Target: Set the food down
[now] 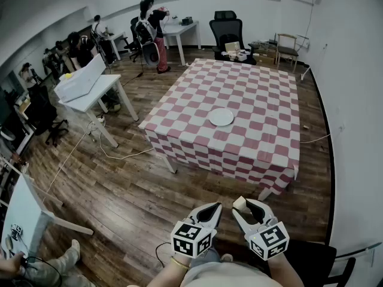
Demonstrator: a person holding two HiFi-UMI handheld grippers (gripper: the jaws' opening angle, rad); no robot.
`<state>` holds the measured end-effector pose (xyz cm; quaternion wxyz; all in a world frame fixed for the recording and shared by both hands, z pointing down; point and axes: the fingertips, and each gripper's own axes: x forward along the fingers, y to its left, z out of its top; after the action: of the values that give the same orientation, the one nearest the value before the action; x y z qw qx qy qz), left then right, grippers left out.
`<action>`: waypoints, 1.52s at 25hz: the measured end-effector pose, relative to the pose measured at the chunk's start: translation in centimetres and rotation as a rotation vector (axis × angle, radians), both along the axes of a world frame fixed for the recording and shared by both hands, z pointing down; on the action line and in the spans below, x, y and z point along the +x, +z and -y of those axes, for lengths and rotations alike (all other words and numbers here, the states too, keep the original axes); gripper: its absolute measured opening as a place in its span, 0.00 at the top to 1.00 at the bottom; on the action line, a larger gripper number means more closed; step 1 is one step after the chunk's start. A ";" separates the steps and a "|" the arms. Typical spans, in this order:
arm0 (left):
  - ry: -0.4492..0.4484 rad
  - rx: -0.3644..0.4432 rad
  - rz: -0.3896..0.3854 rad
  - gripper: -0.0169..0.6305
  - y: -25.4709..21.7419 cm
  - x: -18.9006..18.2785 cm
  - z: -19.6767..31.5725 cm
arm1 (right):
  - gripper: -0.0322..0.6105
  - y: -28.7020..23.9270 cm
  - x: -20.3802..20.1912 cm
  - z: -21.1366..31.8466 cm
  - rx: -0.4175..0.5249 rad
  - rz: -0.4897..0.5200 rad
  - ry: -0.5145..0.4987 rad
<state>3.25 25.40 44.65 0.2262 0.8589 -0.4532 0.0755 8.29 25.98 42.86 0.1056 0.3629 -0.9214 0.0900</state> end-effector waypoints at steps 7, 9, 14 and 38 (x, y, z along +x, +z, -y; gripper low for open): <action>-0.101 0.086 0.028 0.96 -3.6 0.1 -3.9 | 0.69 -2.0 -0.4 -3.3 0.042 0.071 -0.014; -0.124 0.094 0.019 0.96 -3.9 -0.2 -4.8 | 0.69 -2.1 -0.3 -4.0 0.053 0.074 -0.018; -0.167 0.132 0.010 0.96 -4.8 -0.4 -5.8 | 0.69 -2.7 0.4 -4.8 0.077 0.080 -0.023; -0.149 0.123 -0.008 0.96 -3.6 -0.9 -5.3 | 0.69 -2.9 -0.7 -4.5 0.097 0.086 0.006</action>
<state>2.36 30.68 41.06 0.1799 0.8355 -0.5185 0.0269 7.56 30.52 39.92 0.0478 0.3662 -0.9273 0.0608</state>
